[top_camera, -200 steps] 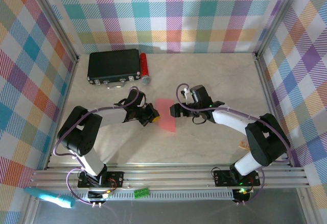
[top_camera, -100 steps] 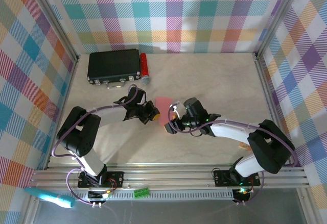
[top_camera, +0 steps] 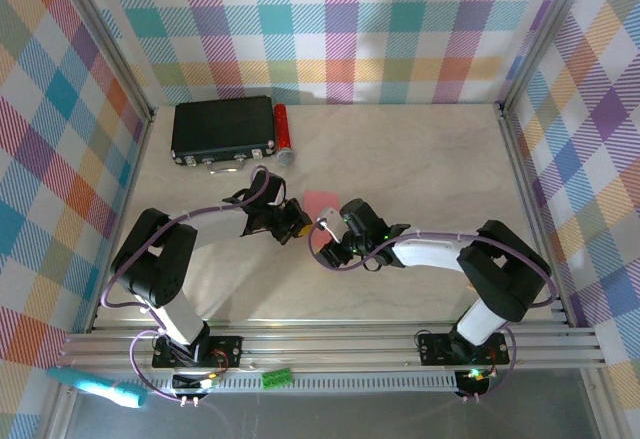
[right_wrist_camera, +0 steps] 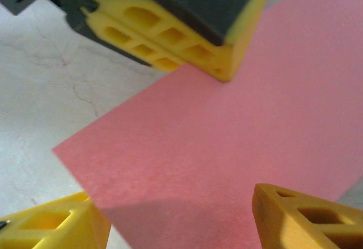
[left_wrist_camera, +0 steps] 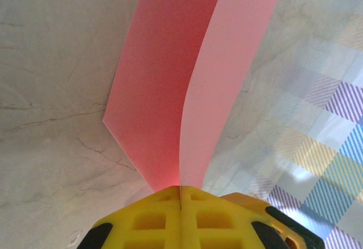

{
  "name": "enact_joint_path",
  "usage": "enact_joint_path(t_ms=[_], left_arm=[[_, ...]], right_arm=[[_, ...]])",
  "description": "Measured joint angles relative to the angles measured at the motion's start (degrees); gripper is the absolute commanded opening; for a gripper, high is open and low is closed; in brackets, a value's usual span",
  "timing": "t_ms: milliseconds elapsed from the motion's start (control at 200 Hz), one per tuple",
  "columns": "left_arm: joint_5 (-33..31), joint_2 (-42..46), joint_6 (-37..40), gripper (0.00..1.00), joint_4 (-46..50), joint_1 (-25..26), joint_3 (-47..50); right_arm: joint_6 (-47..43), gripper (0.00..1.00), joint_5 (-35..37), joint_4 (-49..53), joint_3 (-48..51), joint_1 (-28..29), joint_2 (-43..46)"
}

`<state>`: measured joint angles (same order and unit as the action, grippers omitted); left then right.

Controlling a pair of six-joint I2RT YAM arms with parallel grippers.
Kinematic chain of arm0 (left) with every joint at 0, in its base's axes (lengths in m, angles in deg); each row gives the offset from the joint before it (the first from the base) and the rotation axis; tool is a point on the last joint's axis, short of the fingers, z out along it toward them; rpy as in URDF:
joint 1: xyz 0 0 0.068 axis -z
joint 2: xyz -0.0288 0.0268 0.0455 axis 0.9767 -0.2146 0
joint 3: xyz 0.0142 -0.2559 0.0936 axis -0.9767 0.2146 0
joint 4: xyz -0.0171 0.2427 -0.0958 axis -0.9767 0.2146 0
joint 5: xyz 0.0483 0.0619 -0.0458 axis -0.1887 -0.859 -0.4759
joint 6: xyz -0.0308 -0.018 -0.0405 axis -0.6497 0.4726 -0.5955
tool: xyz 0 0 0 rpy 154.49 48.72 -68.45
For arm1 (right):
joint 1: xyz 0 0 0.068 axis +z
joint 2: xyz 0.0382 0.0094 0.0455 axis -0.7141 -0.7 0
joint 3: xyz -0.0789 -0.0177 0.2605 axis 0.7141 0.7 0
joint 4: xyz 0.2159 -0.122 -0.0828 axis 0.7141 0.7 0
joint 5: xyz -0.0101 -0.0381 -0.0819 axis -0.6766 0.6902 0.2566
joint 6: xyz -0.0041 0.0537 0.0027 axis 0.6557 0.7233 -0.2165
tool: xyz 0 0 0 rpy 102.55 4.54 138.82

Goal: Fold a paper plane with a square sheet of paper (pick it up from the middle)

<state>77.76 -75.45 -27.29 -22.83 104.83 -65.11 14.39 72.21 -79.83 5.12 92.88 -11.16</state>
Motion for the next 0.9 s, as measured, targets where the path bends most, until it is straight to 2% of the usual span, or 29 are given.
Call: enact_joint_path(t_ms=[350,900], left_arm=[[-0.04,0.0,0.04,0.0,0.39,0.0,-0.63],[-0.94,-0.02,1.11,0.0,1.92,0.0,-0.66]], right_arm=[[0.04,0.5,1.7,-1.11,-0.02,-0.02,0.96],[1.84,0.5,1.18,-1.49,-0.02,-0.02,2.6]])
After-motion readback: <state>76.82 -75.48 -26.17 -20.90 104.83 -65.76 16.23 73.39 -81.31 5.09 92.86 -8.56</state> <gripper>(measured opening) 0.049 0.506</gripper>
